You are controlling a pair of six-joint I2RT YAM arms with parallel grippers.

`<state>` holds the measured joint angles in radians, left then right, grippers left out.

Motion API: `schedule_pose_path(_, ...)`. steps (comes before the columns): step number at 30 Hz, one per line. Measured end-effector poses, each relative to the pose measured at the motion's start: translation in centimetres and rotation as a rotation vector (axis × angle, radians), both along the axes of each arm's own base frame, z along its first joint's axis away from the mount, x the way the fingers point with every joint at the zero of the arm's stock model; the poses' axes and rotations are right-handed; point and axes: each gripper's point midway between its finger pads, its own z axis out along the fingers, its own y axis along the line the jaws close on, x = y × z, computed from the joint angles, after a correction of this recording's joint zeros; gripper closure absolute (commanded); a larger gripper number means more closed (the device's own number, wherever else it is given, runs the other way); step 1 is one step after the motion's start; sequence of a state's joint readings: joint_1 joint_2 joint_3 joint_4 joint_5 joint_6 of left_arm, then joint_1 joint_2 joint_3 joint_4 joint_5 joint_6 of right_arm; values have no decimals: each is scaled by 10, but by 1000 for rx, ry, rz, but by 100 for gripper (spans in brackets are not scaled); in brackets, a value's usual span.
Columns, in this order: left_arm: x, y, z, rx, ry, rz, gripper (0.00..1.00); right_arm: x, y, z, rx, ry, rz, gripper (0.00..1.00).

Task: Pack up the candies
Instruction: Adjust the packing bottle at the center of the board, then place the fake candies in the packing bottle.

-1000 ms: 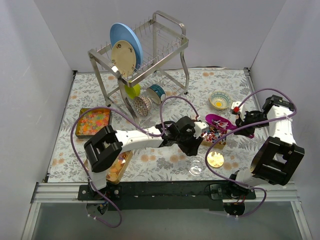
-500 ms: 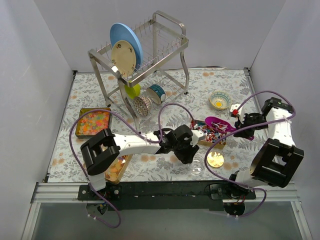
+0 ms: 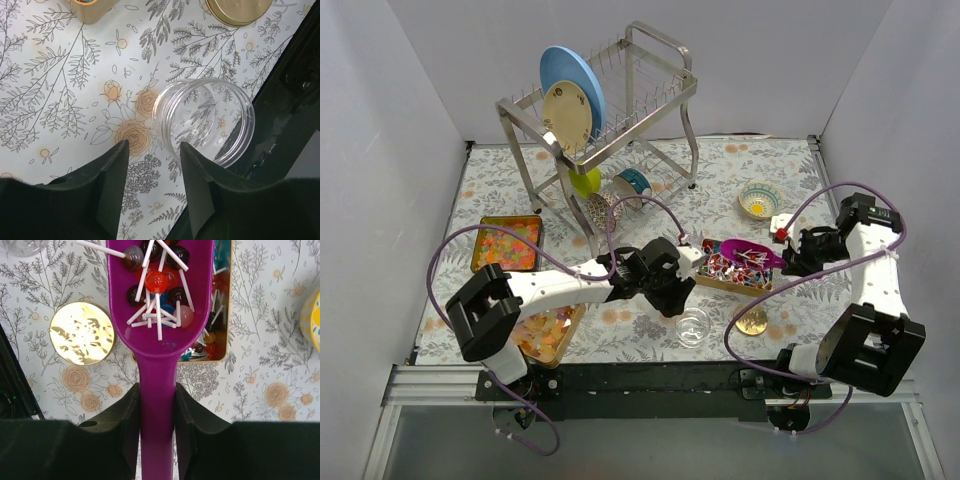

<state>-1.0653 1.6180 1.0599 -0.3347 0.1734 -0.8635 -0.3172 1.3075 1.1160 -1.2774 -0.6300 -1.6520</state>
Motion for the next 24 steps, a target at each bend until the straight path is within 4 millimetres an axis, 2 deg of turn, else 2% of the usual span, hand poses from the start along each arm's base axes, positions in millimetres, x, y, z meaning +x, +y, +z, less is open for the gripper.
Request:
schedule_pose_path(3, 4, 6, 8, -17, 9, 6, 51, -3, 11, 6, -20, -29, 54, 99)
schedule_pose_path(6, 13, 13, 25, -47, -3, 31, 50, -11, 29, 14, -50, -75, 141, 99)
schedule_pose_path(8, 26, 19, 38, -75, -17, 63, 50, -19, 41, 16, -66, -95, 202, 99)
schedule_pose_path(11, 67, 37, 54, -108, -51, 160, 50, -27, 48, 14, -98, -111, 270, 99)
schedule_pose_path(14, 106, 58, 65, -127, -82, 259, 50, -30, 45, 9, -141, -115, 318, 99)
schedule_pose_path(16, 121, 66, 70, -137, -99, 295, 50, -29, 42, 6, -175, -124, 352, 99)
schedule_pose_path(24, 120, 60, 74, -162, -110, 271, 50, -26, 38, 2, -295, -183, 523, 99)
